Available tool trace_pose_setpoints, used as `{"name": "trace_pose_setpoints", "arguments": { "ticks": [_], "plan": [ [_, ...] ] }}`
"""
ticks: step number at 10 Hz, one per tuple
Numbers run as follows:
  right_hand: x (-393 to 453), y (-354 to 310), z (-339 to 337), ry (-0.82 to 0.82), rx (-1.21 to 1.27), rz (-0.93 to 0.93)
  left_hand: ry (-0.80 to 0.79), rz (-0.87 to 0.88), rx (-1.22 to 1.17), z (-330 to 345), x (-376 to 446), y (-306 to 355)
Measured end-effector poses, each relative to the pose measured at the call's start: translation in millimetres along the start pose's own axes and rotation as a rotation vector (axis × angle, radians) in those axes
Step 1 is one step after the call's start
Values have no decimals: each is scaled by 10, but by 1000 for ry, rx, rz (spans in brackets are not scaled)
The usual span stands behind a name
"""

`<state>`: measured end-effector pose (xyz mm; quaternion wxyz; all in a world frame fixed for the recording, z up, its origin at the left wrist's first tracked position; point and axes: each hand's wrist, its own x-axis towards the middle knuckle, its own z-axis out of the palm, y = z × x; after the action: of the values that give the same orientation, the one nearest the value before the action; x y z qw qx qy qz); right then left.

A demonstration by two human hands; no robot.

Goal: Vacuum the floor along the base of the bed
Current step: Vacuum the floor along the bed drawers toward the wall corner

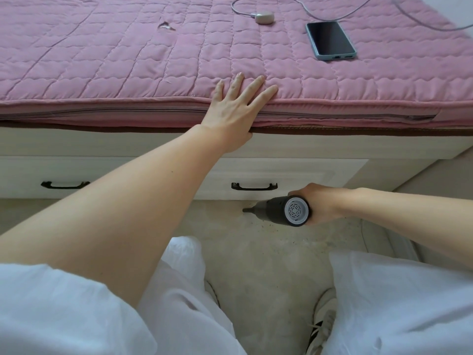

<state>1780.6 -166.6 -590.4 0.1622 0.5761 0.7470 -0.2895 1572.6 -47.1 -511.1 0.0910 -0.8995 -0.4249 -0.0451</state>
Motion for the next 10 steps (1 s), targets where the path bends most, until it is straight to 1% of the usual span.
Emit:
{"name": "trace_pose_setpoints", "arguments": {
  "ticks": [2, 10],
  "plan": [
    [16, -40, -44, -28, 9, -10, 3, 4, -1, 11, -1, -9],
    [119, 7, 57, 35, 29, 53, 48, 26, 54, 28, -22, -17]
  ]
}}
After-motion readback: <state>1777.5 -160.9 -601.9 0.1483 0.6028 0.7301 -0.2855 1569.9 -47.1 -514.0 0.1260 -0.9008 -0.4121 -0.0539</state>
